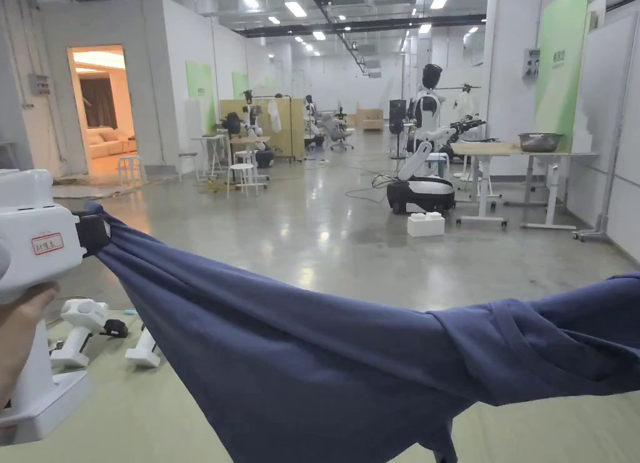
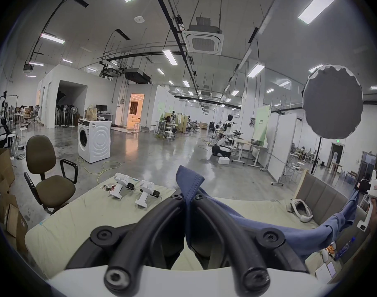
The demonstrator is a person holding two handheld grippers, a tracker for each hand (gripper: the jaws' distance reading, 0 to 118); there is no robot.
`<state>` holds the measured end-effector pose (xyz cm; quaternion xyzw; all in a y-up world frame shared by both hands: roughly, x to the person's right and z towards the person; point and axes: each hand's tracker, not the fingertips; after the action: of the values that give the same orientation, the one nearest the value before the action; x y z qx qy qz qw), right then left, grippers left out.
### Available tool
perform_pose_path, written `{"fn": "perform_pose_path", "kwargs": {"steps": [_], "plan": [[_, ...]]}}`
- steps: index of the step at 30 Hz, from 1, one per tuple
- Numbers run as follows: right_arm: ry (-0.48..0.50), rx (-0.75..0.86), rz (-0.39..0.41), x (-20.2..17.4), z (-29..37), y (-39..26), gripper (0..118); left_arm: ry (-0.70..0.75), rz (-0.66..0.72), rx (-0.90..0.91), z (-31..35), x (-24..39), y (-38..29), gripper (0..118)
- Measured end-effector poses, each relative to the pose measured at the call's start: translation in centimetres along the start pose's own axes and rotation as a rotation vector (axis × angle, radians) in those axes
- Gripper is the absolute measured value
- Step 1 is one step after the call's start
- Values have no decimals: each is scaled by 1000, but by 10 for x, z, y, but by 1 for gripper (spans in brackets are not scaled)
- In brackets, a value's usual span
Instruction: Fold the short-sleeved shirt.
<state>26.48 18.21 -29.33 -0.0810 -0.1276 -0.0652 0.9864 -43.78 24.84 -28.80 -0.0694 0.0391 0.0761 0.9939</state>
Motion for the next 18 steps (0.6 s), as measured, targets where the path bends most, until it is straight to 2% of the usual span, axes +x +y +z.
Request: {"fn": "perform_pose_path", "kwargs": {"steps": [4, 7, 10, 14, 18], "plan": [[-14, -34, 12, -15, -42, -1, 3, 13, 32, -22, -40, -4, -3, 6], [12, -28, 8, -23, -55, -11, 3, 3, 60, -22, -57, -8, -11, 6], [9, -51, 44, -27, -68, -27, 3, 0, 52, -45, -71, -10, -31, 6], [15, -150, 30, -20, -79, -66, 3, -3, 68, -129, -84, -17, -75, 6], [18, -254, 20, -8, -78, -129, 3, -41, 216, -238, -75, -42, -154, 6]]}}
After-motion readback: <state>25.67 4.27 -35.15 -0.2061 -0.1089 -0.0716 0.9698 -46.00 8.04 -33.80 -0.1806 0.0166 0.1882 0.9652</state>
